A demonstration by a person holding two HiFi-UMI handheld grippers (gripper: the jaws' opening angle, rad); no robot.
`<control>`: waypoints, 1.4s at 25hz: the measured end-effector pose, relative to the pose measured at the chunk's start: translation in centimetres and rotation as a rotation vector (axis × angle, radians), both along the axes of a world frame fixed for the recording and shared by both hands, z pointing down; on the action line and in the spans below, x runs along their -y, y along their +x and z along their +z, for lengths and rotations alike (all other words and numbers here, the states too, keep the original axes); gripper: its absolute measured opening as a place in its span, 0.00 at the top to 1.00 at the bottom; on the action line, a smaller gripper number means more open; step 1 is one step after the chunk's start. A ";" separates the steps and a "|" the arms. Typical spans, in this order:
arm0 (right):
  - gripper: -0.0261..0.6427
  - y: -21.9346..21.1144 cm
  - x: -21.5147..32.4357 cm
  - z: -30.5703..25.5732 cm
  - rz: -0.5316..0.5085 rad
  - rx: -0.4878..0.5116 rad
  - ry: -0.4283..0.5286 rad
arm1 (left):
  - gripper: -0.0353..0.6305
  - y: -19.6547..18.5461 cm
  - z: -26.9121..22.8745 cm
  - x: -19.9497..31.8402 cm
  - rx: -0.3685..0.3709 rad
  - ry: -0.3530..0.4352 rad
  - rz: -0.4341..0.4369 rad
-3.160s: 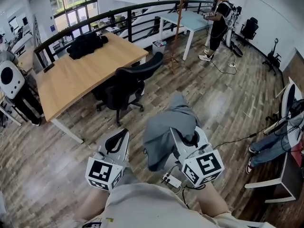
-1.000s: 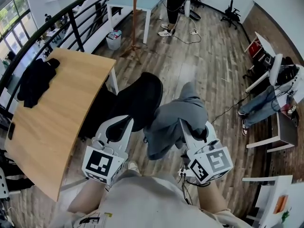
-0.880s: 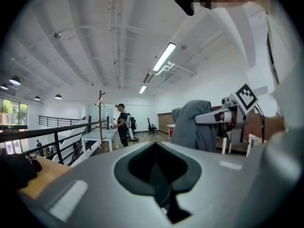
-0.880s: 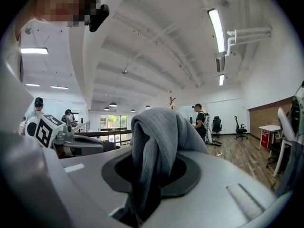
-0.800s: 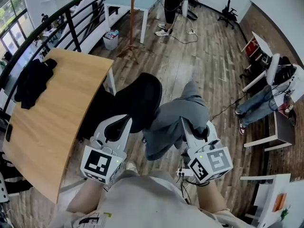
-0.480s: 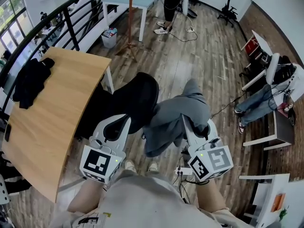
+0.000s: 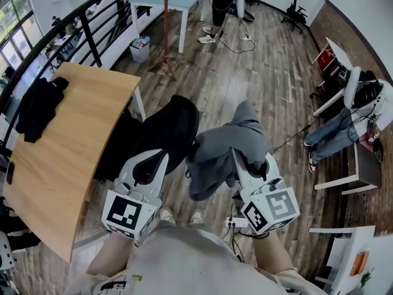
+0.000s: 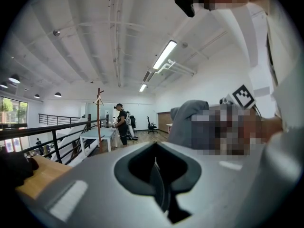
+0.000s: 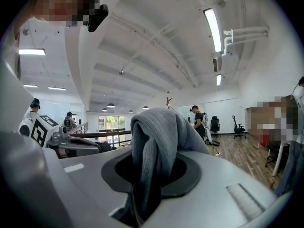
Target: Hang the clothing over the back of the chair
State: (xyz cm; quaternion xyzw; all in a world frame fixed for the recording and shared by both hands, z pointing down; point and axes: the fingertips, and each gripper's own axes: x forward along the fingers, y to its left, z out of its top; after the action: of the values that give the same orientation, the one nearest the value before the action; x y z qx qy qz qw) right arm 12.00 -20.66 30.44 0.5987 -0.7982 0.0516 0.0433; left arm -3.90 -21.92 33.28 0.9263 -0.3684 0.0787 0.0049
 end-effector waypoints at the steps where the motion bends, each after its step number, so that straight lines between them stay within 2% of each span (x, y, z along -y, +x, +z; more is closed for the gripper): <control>1: 0.83 0.2 0.1 0.0 0.003 0.000 0.001 | 0.94 0.0 0.0 0.0 0.000 0.001 -0.002; 14: 0.83 1.9 3.1 -0.9 0.027 -0.002 0.046 | 0.94 0.1 -0.9 2.0 0.019 0.031 -0.019; 29: 0.83 2.6 6.8 6.3 0.049 0.018 -0.080 | 0.94 -0.1 1.6 3.0 0.028 -0.034 -0.050; 35: 0.83 1.3 7.9 4.3 0.028 0.036 -0.029 | 0.94 -0.5 2.6 3.2 0.029 -0.053 -0.067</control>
State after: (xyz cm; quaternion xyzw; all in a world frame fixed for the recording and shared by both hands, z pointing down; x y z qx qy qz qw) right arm 13.31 -28.60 34.76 0.6082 -0.7894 0.0746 0.0370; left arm -4.45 -25.15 35.85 0.9118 -0.3969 0.1017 0.0266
